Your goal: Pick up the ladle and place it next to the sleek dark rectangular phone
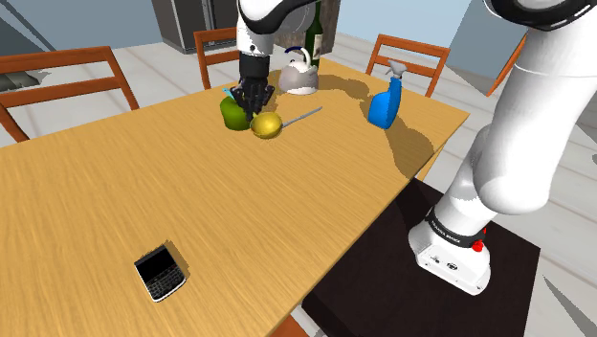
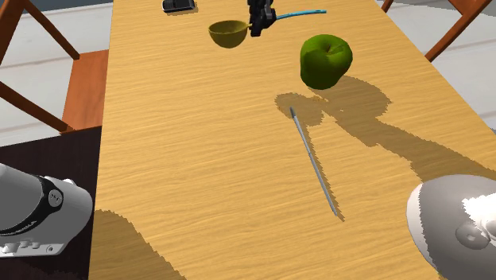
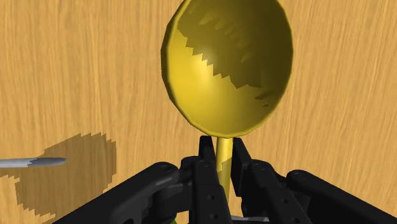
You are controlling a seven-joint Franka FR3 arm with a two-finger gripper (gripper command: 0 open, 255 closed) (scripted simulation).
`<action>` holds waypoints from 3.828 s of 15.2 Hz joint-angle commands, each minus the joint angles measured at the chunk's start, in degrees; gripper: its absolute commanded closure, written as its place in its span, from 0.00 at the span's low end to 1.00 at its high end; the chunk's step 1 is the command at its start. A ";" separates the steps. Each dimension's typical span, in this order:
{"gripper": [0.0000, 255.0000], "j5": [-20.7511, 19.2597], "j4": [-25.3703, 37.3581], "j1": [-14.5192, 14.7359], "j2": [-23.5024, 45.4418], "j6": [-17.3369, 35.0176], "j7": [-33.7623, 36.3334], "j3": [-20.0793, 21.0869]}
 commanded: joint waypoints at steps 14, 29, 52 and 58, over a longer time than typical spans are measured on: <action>1.00 -3.01 14.48 10.92 11.24 -0.14 17.57 5.65; 1.00 -2.78 8.59 11.10 15.20 9.60 16.06 5.60; 0.00 -2.66 9.33 10.38 13.76 7.30 15.50 5.43; 0.00 -2.66 9.33 10.39 13.76 7.30 15.50 5.42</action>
